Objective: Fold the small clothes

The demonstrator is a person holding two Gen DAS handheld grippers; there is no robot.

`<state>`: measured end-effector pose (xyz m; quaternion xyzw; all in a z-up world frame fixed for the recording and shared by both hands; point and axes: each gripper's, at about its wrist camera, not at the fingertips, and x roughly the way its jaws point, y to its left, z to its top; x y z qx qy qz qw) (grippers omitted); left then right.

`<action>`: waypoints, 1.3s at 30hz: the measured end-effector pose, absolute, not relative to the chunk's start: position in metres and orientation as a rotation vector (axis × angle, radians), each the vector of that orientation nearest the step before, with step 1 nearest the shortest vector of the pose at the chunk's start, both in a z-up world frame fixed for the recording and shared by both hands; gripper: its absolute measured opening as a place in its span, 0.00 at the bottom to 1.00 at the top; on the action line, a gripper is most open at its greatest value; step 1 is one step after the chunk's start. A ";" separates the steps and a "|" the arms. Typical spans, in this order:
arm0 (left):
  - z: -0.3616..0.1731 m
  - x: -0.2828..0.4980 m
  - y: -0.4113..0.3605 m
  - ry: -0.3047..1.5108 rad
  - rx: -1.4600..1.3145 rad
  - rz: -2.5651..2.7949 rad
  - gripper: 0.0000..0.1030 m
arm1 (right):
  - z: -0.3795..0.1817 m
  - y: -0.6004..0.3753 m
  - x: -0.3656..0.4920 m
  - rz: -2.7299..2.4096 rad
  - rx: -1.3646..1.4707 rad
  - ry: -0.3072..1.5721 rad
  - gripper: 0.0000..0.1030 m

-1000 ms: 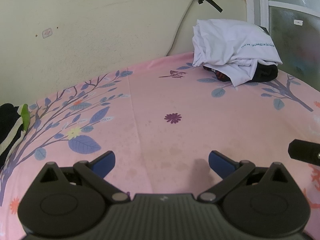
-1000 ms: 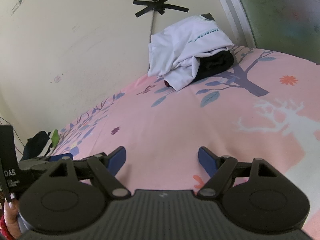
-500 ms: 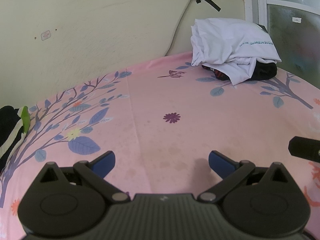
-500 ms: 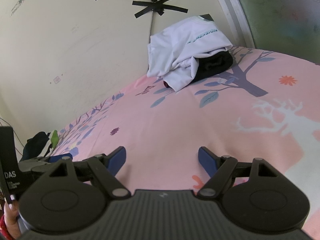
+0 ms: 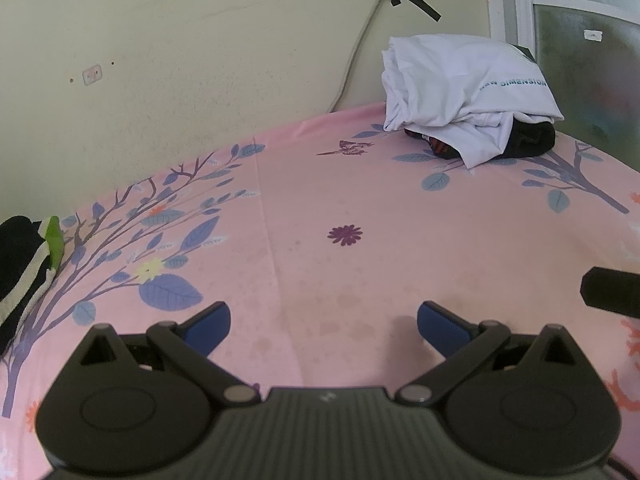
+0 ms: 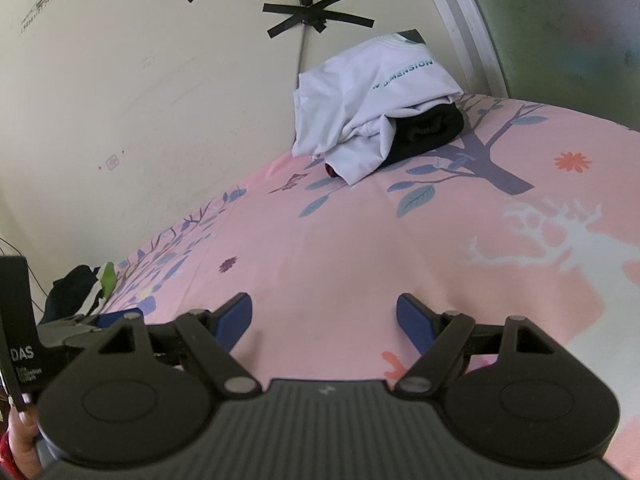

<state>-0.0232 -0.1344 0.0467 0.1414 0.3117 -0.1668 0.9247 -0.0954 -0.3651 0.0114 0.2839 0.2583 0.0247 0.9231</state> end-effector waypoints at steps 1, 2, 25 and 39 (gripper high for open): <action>0.047 -0.023 -0.134 0.639 0.292 -0.342 1.00 | 0.011 -0.365 -0.095 0.051 0.583 0.530 0.71; 0.047 -0.023 -0.134 0.638 0.293 -0.343 1.00 | 0.011 -0.365 -0.095 0.051 0.583 0.530 0.71; 0.046 -0.026 -0.137 0.628 0.316 -0.339 1.00 | 0.011 -0.366 -0.095 0.052 0.582 0.530 0.71; 0.046 -0.026 -0.137 0.627 0.319 -0.339 1.00 | 0.012 -0.365 -0.096 0.049 0.580 0.527 0.71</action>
